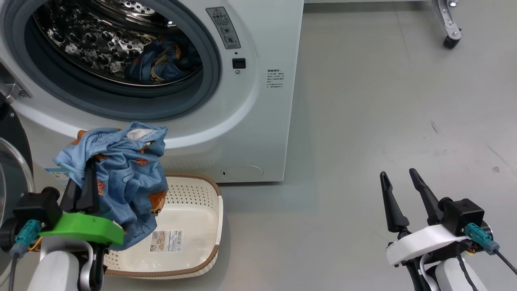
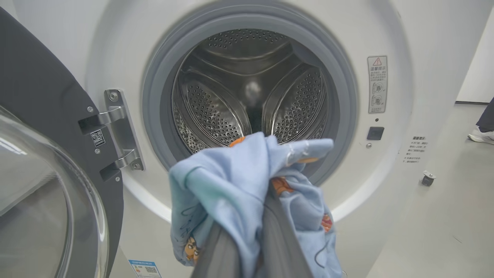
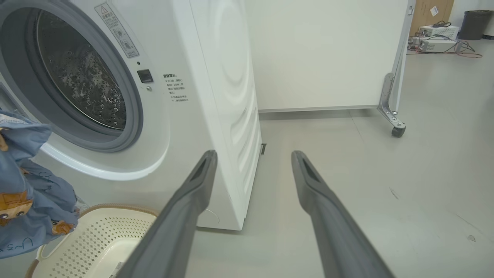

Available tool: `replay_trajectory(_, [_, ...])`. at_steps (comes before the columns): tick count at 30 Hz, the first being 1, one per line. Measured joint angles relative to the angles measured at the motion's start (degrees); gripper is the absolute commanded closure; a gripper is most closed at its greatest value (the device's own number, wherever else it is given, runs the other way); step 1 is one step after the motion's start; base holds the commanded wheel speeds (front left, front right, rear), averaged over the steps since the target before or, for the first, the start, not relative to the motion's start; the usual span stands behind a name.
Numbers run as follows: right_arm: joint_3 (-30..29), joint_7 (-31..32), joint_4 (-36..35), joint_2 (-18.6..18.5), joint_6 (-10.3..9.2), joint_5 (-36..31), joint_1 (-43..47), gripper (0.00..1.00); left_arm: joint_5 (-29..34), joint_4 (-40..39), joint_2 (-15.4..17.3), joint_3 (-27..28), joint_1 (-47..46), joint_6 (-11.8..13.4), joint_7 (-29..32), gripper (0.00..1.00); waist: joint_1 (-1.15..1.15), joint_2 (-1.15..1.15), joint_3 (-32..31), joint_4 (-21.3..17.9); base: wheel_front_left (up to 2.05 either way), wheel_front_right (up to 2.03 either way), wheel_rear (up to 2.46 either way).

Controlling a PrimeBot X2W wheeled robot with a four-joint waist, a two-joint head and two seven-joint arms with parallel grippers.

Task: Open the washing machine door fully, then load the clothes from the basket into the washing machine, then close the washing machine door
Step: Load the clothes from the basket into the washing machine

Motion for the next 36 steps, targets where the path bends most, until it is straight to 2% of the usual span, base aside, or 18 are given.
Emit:
replay_trajectory(11, [0.04,0.0,-0.37,0.1,0.0,-0.01,1.63,0.0,1.86,-4.37,-0.8,2.04,6.11,0.75,0.0,1.0,0.0,0.0,-3.46,-0.99,0.0,0.0,0.0])
replay_trajectory(16, [0.1,0.0,-0.42,0.11,0.0,-0.01,2.01,0.0,2.45,-5.55,-2.16,2.23,7.14,0.75,0.0,1.0,0.0,0.0,-4.2,-0.99,0.0,0.0,0.0])
replay_trajectory(36, [0.51,0.0,-0.98,0.04,0.0,-0.01,3.16,0.0,3.87,-8.65,-2.89,3.59,10.83,0.75,0.0,1.0,0.0,0.0,-4.29,-1.23,0.0,0.0,0.0])
